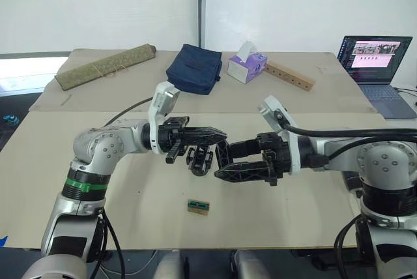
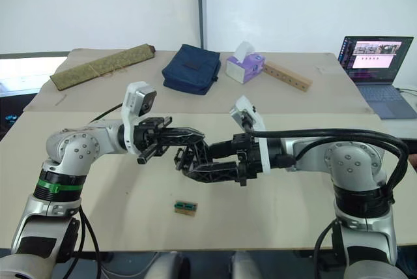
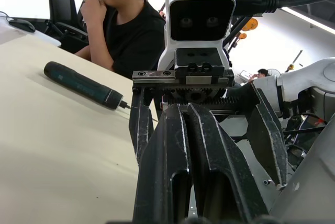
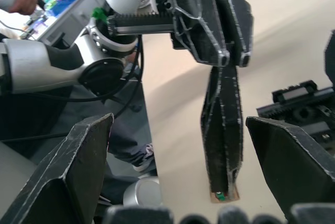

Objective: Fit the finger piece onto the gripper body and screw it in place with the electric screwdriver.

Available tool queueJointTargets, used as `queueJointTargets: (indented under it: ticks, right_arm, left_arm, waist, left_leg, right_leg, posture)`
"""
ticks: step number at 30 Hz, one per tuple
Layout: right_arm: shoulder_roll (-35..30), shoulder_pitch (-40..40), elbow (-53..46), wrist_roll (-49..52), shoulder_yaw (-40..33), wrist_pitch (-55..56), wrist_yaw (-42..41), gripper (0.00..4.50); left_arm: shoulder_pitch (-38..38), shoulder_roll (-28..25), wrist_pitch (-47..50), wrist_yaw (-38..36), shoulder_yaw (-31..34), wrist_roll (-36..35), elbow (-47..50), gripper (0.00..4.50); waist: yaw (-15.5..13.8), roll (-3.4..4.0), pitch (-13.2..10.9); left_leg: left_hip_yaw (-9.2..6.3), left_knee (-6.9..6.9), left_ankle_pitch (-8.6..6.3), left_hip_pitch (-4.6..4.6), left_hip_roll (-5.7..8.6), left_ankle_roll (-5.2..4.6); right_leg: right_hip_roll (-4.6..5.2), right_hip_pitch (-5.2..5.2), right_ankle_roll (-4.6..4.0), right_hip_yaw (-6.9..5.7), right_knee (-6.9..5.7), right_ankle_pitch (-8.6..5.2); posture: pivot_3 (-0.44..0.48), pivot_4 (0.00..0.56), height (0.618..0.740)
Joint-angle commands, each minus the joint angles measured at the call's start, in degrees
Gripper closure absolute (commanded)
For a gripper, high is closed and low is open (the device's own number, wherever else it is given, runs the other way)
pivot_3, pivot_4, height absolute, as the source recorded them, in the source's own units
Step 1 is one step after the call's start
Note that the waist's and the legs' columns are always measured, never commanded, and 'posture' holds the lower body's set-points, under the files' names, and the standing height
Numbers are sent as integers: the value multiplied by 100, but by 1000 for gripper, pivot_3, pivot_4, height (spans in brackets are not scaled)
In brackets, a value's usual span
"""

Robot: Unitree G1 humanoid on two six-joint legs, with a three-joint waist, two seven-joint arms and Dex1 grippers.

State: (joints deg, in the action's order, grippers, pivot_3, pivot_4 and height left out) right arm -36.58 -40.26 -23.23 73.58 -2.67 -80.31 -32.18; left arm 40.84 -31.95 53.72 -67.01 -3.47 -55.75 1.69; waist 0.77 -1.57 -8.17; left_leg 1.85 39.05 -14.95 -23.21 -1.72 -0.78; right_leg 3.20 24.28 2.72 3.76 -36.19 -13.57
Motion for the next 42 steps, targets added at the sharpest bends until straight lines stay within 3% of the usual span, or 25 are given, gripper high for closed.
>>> queueJointTargets:
  ticks: [1,9,10,15,17,20,24,27,32,39,42]
  right_arm:
    - [-9,-90,-119,204,-35,18,106,1126]
    - [-63,-14,-156,-56,108,138,36,3959]
    - [-71,15,-165,-103,117,175,20,4158]
    - [-124,139,-207,-399,126,494,-201,4165]
    - [-129,193,-230,-497,114,670,-323,4165]
    - [-189,399,-335,-772,17,1156,-630,4165]
    - [-331,775,-457,-1000,-135,1678,-1071,4165]
    - [-454,1001,-491,-1243,-146,1984,-1225,4165]
    - [-416,1568,-526,-2419,143,3461,-1841,4165]
    - [-85,1867,-207,-3442,544,4854,-2349,4165]
    - [140,1824,63,-3801,722,5360,-2466,4165]
  left_arm:
    - [49,32,-27,-121,54,54,142,4500]
    - [95,117,-297,-260,-48,456,219,4500]
    - [96,113,-330,-277,-56,519,228,4500]
    - [181,189,-104,2,233,379,183,4500]
    - [137,265,-463,6,342,502,255,4500]
    - [-13,-76,-880,-83,358,925,446,3460]
    - [-164,-414,-1959,-735,1118,1017,-100,1630]
    - [-477,-932,-2926,-1303,1009,1777,-719,94]
    - [-921,-1060,-5021,-1897,910,2807,-2238,0]
    - [-1088,-744,-6006,-2168,547,3384,-2994,0]
    - [-1060,-369,-6260,-2021,368,3613,-3354,0]
  waist:
    - [3,0,0]
    - [3,0,0]
    - [4,0,0]
    - [3,0,0]
    - [-1,0,0]
    - [0,0,0]
    - [19,0,0]
    - [35,1,1]
    - [-26,0,0]
    - [-97,-15,-7]
    - [-93,-16,-6]
  left_leg:
    - [0,0,0,0,-1,0]
    - [0,0,0,-1,-1,0]
    - [-1,0,0,0,0,0]
    - [-1,0,0,-1,-1,0]
    - [-1,0,0,-1,-1,0]
    - [-2,0,0,-2,-1,0]
    - [0,-2,0,0,-4,0]
    - [3,-5,0,6,-6,0]
    - [39,-4,0,8,-5,0]
    - [44,9,0,-7,-1,0]
    - [44,10,0,-3,-2,0]
  right_leg:
    - [-1,0,0,0,0,0]
    - [-1,1,0,-1,0,0]
    - [-1,0,0,-1,0,0]
    - [-1,1,0,-1,0,0]
    - [-1,0,1,-1,0,0]
    - [-1,0,1,-2,2,0]
    - [-2,2,0,-2,0,0]
    - [-6,1,-1,-1,0,0]
    - [-4,-5,-2,-5,4,-1]
    - [4,-2,0,-12,3,0]
    - [2,-3,0,-12,0,0]
  posture:
    - [0,150,740]
    - [0,150,740]
    - [0,150,740]
    - [0,150,740]
    - [0,150,740]
    - [0,150,740]
    - [0,150,740]
    - [0,150,740]
    - [0,150,740]
    - [0,150,740]
    - [0,150,740]
